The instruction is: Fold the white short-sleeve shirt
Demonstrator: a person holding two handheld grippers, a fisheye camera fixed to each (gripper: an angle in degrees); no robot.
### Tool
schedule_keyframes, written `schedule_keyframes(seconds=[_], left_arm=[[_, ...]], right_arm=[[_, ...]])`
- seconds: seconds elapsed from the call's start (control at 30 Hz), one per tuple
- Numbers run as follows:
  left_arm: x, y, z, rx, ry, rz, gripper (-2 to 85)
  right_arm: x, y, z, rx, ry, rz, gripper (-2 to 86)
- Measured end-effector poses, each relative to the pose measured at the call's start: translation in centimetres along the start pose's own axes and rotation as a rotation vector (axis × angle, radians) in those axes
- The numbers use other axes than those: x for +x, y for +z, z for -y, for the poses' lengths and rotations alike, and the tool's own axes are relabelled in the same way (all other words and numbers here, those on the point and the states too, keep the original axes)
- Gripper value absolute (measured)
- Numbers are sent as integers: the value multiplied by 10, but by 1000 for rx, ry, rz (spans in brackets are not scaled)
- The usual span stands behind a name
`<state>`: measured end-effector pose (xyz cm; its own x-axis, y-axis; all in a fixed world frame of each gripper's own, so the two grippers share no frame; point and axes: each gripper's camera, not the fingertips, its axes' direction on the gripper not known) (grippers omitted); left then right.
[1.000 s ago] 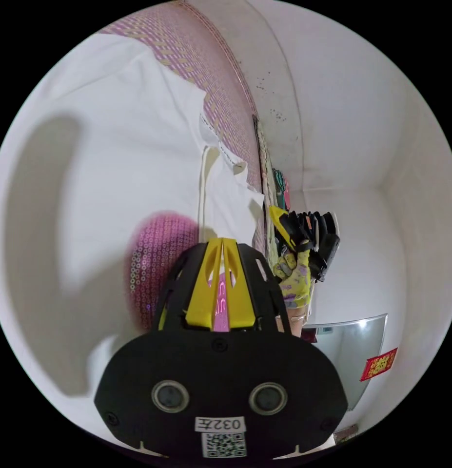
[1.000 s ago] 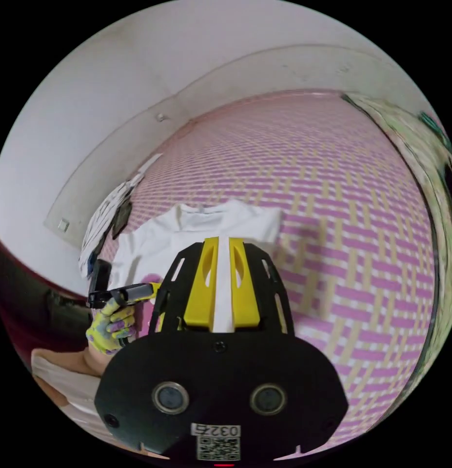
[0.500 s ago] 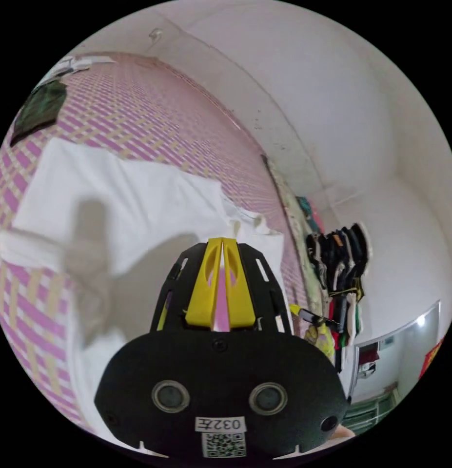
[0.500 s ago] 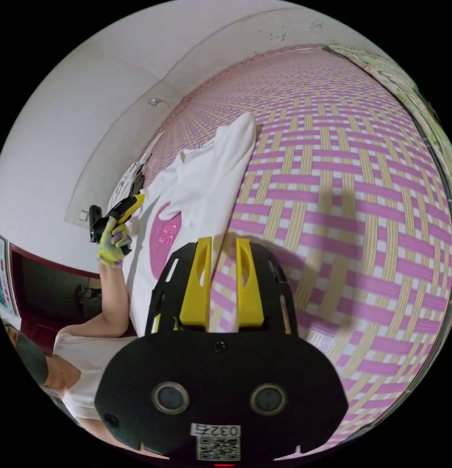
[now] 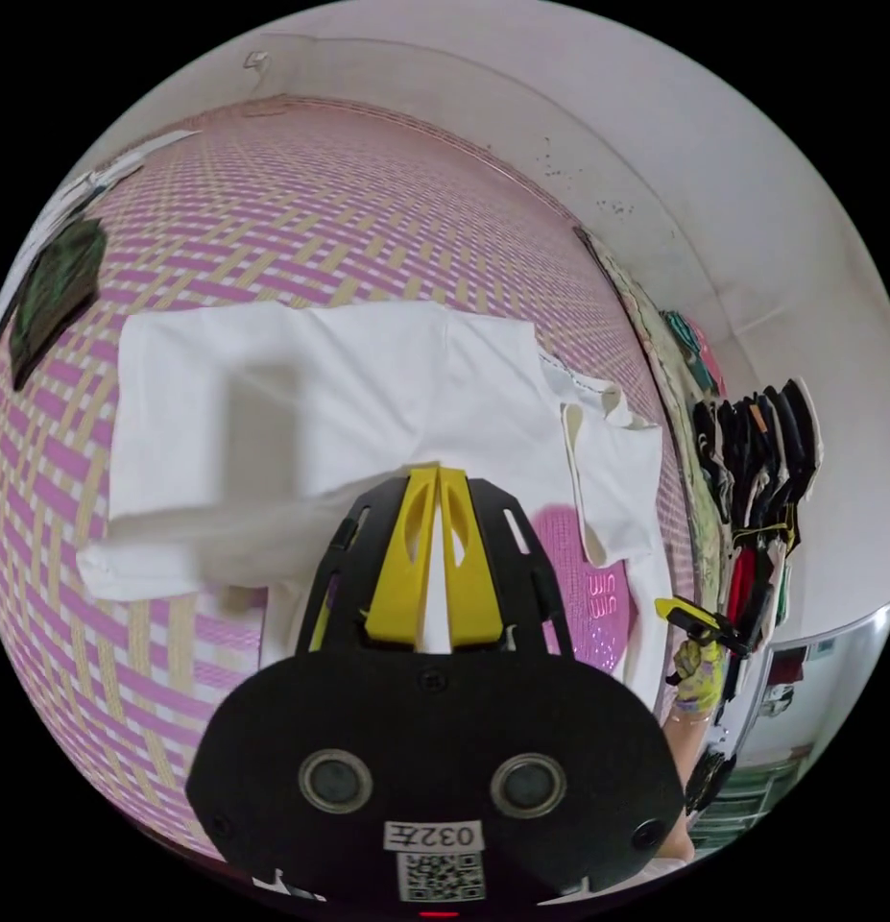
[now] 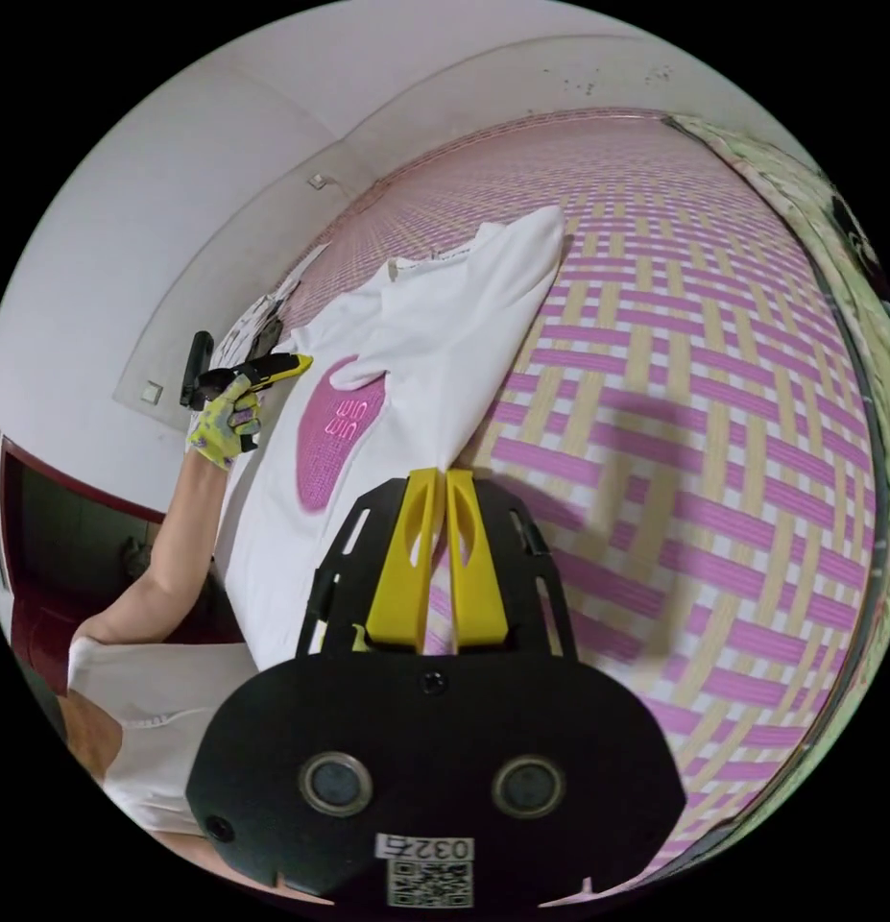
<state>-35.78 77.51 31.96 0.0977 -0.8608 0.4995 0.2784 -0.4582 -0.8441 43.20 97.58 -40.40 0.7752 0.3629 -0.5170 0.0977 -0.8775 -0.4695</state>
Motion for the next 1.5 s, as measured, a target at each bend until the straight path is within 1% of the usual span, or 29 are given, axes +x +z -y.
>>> schedule_keyframes(seconds=[0.13,0.2,0.23,0.27,0.3,0.33,0.37,0.43,0.5,0.53,0.6,0.67,0.73,0.8,0.83,0.93,1.0,1.07,1.13,1.2,1.23,1.3,1.33,1.43,1.5], left_arm=[[31,44,5,-11,80,0,-9],[33,64,2,-47,136,-76,-9],[28,64,0,-45,129,-100,-9],[11,56,-9,1,117,-177,-9],[-12,39,-21,63,131,-294,-9],[-24,30,-29,89,145,-349,-9],[-48,9,-46,123,179,-418,-9],[-83,-24,-81,150,248,-402,-8],[-133,-61,-141,164,300,-336,-6],[-147,-69,-158,167,303,-334,-5],[-195,-91,-227,183,311,-383,6],[-219,-102,-277,212,319,-425,25],[-233,-107,-322,236,313,-435,54],[-238,-103,-372,247,341,-468,63],[-239,-102,-383,250,341,-468,64],[-246,-94,-430,244,357,-471,63],[-259,-87,-460,234,347,-412,71],[-274,-79,-477,223,324,-358,81],[-292,-64,-487,189,295,-355,93],[-315,-41,-491,149,267,-403,113],[-320,-35,-491,141,262,-417,118],[-335,-18,-485,115,273,-512,132],[-337,-15,-484,115,278,-518,133],[-350,-2,-477,94,300,-462,128],[-373,6,-474,94,284,-510,101]], right_arm=[[21,-8,-12,45,75,-70,-4],[32,-11,-18,63,110,-123,3],[34,-11,-20,62,120,-121,6],[36,-11,-24,55,143,-106,22],[32,-16,-31,83,143,-110,37],[26,-20,-35,113,135,-128,44],[8,-28,-43,177,96,-182,52],[-30,-31,-50,236,-19,-245,54],[-87,-16,-48,254,-210,-205,55],[-100,-9,-46,250,-250,-182,55],[-152,26,-34,221,-383,-95,61],[-190,59,-21,179,-461,-62,63],[-228,95,-6,128,-527,-57,64],[-273,138,16,84,-584,-56,70],[-285,148,22,72,-597,-54,72],[-341,194,47,6,-675,-117,86],[-378,234,62,-88,-745,-232,98],[-400,261,70,-158,-800,-309,101],[-418,286,74,-241,-848,-388,112],[-436,309,75,-297,-910,-503,116],[-439,313,75,-306,-923,-530,116],[-446,326,78,-347,-937,-596,113],[-446,328,80,-361,-933,-604,113],[-439,339,89,-441,-884,-621,109],[-433,336,95,-458,-854,-575,89]])
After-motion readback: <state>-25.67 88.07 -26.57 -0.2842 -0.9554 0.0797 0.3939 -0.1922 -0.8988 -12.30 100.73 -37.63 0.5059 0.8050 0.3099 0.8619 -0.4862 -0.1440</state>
